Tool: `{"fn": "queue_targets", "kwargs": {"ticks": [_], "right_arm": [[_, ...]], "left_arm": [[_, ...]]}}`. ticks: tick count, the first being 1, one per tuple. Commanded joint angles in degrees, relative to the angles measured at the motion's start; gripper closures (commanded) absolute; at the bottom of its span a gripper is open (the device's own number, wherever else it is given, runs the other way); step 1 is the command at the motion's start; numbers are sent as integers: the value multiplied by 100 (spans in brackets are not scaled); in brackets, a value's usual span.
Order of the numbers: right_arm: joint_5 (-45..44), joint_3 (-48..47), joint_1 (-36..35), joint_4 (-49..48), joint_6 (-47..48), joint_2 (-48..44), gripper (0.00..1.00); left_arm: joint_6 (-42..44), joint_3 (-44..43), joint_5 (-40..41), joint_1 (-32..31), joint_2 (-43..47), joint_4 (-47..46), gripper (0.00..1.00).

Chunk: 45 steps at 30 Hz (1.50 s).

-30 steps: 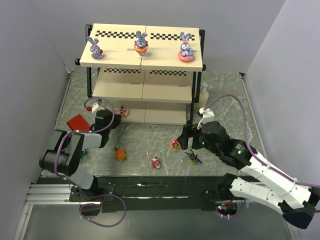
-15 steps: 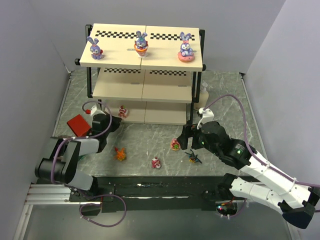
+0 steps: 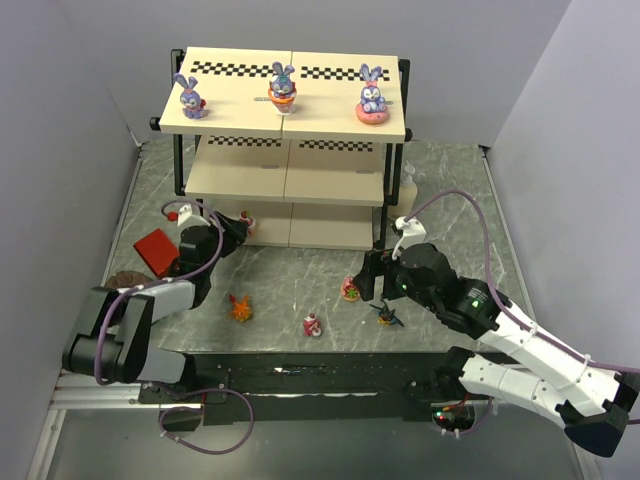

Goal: Place and organize the plastic toys onto the shelf

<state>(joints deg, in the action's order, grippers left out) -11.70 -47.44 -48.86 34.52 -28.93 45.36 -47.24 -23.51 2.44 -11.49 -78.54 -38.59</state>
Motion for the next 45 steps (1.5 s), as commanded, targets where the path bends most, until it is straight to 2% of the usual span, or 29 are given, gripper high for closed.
{"fn": "queue_targets", "kwargs": {"ticks": [1, 11, 17, 30, 35, 45], "right_arm": [[-34, 24, 43, -156, -34, -63, 5], [-60, 16, 52, -148, -8, 42, 5], [-86, 15, 43, -139, 36, 69, 4], [-157, 15, 52, -77, 80, 51, 4], [-165, 16, 78, -86, 71, 51, 4], [-131, 33, 96, -112, 80, 87, 4]], "left_arm": [[119, -216, 55, 15, -310, -596, 29], [338, -84, 301, -20, -820, -1685, 27], [619, -119, 415, -143, -996, -1924, 21], [664, -400, 292, -170, -1602, -2188, 18], [699, -523, 284, -179, -1770, -2127, 19], [585, -576, 459, -179, -1875, -2100, 31]]}}
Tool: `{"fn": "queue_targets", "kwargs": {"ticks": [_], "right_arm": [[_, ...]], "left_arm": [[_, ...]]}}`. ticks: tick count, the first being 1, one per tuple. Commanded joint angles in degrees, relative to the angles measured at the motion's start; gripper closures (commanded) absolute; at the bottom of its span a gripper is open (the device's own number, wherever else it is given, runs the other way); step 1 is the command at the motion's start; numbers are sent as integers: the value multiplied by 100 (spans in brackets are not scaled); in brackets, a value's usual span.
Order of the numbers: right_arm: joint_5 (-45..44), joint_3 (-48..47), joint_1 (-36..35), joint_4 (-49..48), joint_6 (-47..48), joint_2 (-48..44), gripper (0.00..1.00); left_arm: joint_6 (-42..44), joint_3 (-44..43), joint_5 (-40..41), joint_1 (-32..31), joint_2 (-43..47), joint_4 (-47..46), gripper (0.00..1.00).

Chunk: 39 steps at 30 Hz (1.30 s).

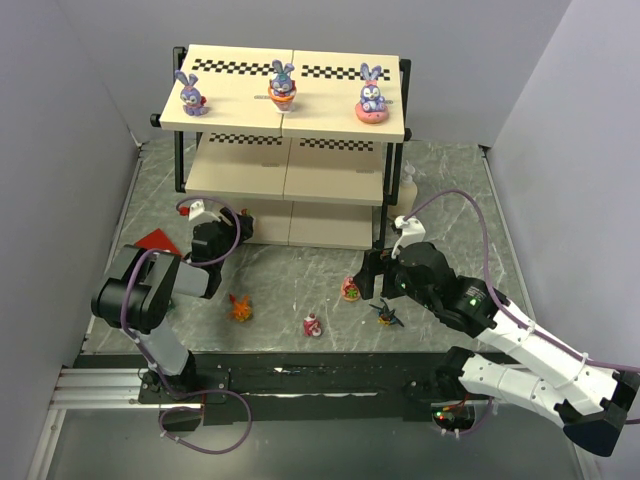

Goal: Place and organize the plastic toys onto the shelf

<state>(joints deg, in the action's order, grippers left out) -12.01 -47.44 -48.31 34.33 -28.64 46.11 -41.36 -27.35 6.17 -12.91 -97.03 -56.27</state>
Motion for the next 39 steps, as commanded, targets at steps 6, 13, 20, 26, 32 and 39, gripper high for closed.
{"fn": "queue_targets", "kwargs": {"ticks": [6, 13, 20, 26, 32, 39], "right_arm": [[-91, 33, 59, -93, 43, 30, 4], [-73, 42, 59, -110, 34, 30, 4], [-47, 42, 59, -110, 17, 21, 4], [-38, 51, 59, -102, 8, 12, 4], [-21, 51, 59, -128, 17, 12, 4], [-12, 59, 59, -84, -1, -40, 4]], "left_arm": [[-179, -69, 340, -36, -9, -446, 38], [-135, 2, 525, -36, 97, -393, 40], [-74, 28, 569, -36, 167, -349, 42], [-38, 63, 753, -36, 281, -262, 43], [-47, 151, 982, -36, 492, -156, 42], [-91, 152, 1096, -36, 493, -95, 40]]}}
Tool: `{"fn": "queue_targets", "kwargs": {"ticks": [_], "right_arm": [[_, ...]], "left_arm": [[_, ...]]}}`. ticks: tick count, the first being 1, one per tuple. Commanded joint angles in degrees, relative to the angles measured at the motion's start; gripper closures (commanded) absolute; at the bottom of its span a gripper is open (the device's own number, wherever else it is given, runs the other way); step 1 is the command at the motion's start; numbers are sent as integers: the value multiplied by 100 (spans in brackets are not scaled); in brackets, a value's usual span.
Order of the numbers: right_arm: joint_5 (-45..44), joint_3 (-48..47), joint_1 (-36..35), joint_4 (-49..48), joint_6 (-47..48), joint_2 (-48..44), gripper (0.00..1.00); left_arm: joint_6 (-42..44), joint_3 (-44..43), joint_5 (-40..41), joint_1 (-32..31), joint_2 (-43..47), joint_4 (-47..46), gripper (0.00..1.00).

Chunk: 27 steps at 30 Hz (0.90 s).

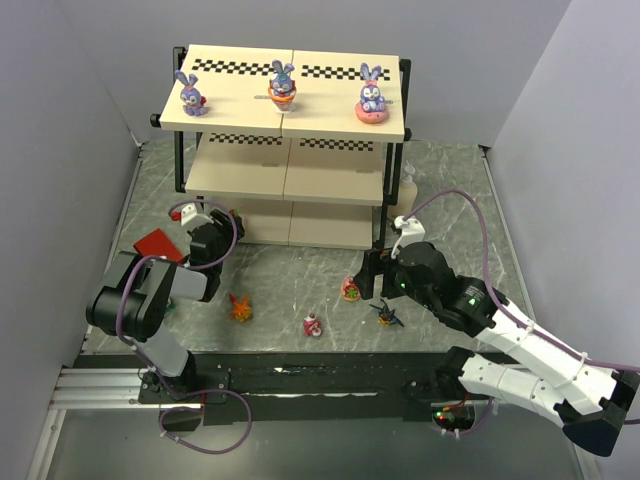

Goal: Place and organize the plastic toys onto the shelf

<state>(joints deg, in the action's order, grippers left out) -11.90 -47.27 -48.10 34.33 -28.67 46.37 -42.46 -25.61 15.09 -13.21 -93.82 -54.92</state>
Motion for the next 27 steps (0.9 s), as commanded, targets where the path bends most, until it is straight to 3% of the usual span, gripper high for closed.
{"fn": "queue_targets", "kwargs": {"ticks": [1, 10, 27], "right_arm": [[-31, 51, 46, -84, 1, -67, 4], [-14, 86, 46, -40, -16, -172, 4], [223, 183, 46, -242, 141, -40, 2]], "left_arm": [[9, -41, 222, -6, 180, -204, 40], [-70, -103, 407, 3, 145, -124, 36], [-166, -32, 205, -6, 426, 8, 5]]}}
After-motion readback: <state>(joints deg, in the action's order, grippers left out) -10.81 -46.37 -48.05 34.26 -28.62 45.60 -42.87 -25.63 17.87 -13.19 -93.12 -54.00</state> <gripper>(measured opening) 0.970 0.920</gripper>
